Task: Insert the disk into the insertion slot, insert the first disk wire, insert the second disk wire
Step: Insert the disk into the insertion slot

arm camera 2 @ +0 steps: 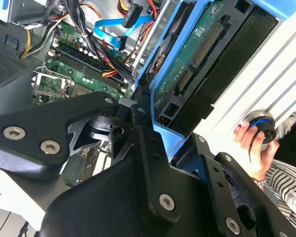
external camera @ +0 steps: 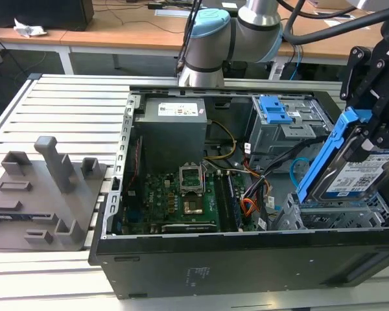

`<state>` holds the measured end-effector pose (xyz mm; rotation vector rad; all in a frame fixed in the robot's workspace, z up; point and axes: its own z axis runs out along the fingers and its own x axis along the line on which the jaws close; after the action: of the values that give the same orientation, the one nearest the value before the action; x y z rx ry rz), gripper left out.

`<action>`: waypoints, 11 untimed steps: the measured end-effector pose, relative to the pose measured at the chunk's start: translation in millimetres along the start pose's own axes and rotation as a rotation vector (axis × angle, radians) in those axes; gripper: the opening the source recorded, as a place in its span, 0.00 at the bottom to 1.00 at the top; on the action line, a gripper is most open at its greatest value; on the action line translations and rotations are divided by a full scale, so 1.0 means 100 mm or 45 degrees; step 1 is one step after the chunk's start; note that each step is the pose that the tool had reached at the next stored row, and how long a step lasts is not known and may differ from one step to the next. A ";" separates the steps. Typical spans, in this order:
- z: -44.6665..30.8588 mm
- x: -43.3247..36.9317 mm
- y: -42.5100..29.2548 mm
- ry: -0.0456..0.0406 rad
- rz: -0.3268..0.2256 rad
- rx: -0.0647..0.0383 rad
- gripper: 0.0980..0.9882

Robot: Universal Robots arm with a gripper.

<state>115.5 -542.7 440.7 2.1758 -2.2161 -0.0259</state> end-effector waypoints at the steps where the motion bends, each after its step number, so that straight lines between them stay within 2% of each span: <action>1: 0.007 0.000 0.005 0.000 0.000 0.000 0.30; 8: 0.072 -0.012 0.010 0.000 0.000 0.000 0.30; 11: 0.124 -0.014 0.008 0.000 0.000 0.000 0.30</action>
<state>114.2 -541.4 428.3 2.1759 -2.2162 -0.0260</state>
